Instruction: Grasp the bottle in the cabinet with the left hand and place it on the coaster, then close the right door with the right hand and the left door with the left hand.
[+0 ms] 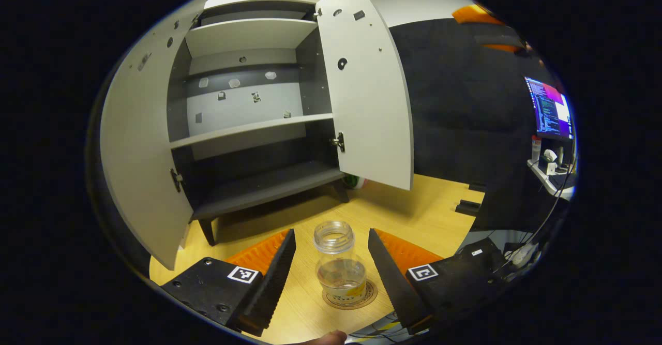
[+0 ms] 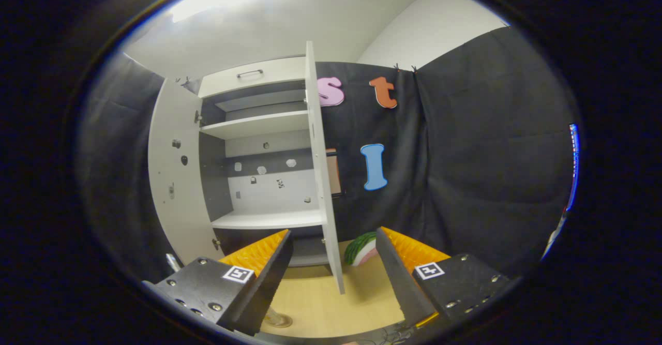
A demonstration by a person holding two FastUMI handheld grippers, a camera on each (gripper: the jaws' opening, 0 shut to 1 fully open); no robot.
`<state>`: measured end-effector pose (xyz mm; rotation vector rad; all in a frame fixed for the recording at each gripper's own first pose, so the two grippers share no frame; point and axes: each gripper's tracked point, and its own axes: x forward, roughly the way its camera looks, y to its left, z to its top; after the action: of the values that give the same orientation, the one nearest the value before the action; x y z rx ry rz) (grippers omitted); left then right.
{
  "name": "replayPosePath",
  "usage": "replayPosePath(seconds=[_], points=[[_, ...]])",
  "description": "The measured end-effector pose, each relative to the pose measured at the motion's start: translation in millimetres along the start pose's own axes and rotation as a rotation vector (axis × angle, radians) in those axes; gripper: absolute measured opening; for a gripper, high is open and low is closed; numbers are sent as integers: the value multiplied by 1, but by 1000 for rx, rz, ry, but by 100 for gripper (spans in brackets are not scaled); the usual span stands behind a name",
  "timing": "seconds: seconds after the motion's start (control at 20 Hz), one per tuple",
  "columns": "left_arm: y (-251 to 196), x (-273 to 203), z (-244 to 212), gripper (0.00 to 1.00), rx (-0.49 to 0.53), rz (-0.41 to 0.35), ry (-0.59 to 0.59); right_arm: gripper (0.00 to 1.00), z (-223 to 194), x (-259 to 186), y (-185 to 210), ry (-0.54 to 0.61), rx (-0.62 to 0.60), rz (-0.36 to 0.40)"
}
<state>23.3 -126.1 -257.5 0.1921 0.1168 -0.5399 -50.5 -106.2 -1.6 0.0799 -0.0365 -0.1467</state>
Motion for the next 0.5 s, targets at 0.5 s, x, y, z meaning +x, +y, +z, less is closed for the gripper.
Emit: replayPosePath(seconds=[0.5], points=[[68,-78,170,98,-98,175,-125,93,36,51,-52,-66,-84,34]])
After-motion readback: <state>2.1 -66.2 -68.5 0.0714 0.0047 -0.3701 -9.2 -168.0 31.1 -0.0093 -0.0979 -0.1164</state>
